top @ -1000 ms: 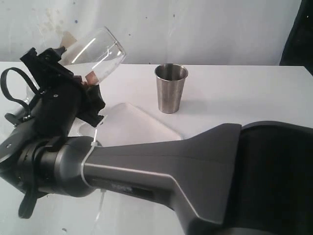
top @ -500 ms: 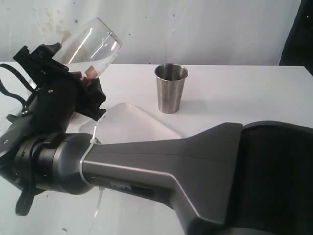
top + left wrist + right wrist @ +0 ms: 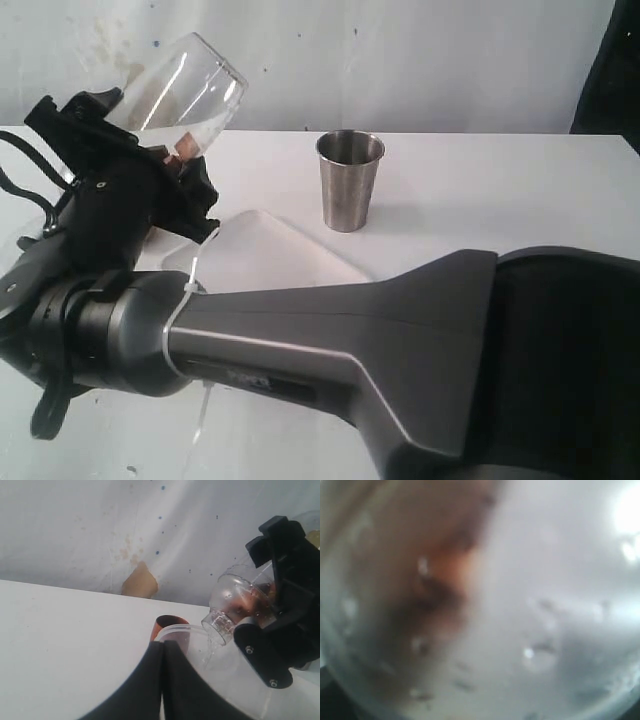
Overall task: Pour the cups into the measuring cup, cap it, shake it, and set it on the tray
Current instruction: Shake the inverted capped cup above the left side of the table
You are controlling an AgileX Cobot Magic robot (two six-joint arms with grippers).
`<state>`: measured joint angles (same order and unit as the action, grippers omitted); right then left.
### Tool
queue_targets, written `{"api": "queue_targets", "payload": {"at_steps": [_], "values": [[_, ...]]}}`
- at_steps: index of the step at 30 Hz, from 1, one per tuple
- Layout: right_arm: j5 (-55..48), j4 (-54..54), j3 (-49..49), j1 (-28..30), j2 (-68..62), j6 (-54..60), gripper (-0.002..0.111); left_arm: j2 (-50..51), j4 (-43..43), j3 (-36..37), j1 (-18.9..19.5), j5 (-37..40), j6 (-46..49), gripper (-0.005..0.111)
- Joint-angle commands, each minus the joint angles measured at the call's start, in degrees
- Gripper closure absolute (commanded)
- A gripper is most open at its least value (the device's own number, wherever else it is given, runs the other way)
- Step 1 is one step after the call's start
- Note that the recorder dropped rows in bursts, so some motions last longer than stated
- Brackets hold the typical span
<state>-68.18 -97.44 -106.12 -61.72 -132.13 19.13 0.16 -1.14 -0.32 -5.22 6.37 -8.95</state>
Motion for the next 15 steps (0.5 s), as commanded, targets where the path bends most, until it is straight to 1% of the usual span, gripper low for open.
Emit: {"api": "queue_targets", "payload": {"at_steps": [1, 5, 8, 15], "values": [[-1.8, -2.5, -0.8, 0.1, 3.0, 0.4, 0.108, -0.2, -0.2, 0.3, 0.0, -0.3, 0.0, 0.107], [-1.4, -2.5, -0.8, 0.1, 4.4, 0.4, 0.108, -0.2, -0.2, 0.3, 0.0, -0.3, 0.0, 0.107], [1.0, -2.5, -0.8, 0.1, 5.2, 0.4, 0.108, -0.2, -0.2, 0.3, 0.0, -0.3, 0.0, 0.107], [3.7, -2.5, -0.8, 0.1, 5.6, 5.1, 0.108, -0.2, -0.2, 0.3, 0.0, -0.3, 0.0, 0.107]]}}
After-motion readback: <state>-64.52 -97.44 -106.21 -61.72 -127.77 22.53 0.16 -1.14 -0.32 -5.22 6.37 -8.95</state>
